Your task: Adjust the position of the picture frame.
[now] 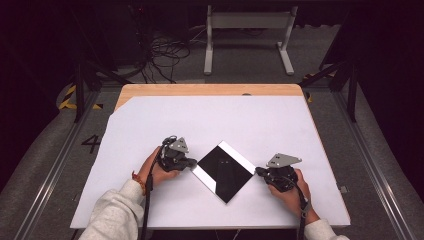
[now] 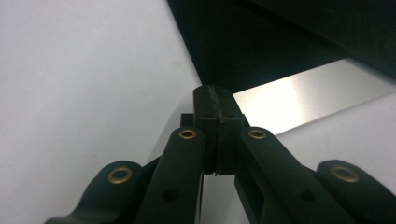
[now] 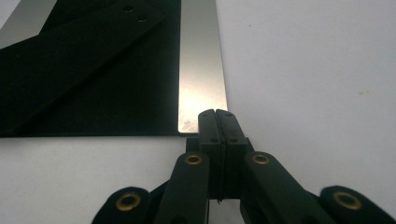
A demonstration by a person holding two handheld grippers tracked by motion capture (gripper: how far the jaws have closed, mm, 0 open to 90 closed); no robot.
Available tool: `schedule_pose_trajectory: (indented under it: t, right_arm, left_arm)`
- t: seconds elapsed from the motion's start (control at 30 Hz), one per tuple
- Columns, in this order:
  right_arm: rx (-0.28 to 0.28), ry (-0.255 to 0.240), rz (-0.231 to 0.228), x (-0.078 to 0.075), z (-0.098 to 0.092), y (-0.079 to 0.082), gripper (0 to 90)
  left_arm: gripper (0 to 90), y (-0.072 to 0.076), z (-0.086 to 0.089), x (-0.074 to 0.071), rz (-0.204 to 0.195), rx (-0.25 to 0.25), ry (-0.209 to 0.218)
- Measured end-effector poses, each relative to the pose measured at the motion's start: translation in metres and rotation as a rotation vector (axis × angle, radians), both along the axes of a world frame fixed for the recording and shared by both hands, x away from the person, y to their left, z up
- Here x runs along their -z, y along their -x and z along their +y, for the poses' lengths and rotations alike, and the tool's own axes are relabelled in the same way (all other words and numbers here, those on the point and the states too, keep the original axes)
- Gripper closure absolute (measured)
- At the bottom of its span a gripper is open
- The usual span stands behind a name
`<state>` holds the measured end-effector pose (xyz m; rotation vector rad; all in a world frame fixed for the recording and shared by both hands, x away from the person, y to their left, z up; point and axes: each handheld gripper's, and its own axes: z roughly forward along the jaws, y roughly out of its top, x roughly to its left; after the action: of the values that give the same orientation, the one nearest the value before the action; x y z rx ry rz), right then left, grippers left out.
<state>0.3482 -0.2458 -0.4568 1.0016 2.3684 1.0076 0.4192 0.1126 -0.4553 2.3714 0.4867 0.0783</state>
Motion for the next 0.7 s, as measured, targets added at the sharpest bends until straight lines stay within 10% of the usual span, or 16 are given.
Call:
schedule_pose_trajectory:
  t: [0.7]
  right_arm:
    - [0.068,0.017,-0.05,0.0,0.013,-0.032,90.0]
  left_arm:
    - [89.3,0.031,0.005,0.003,-0.015,0.009,0.016]
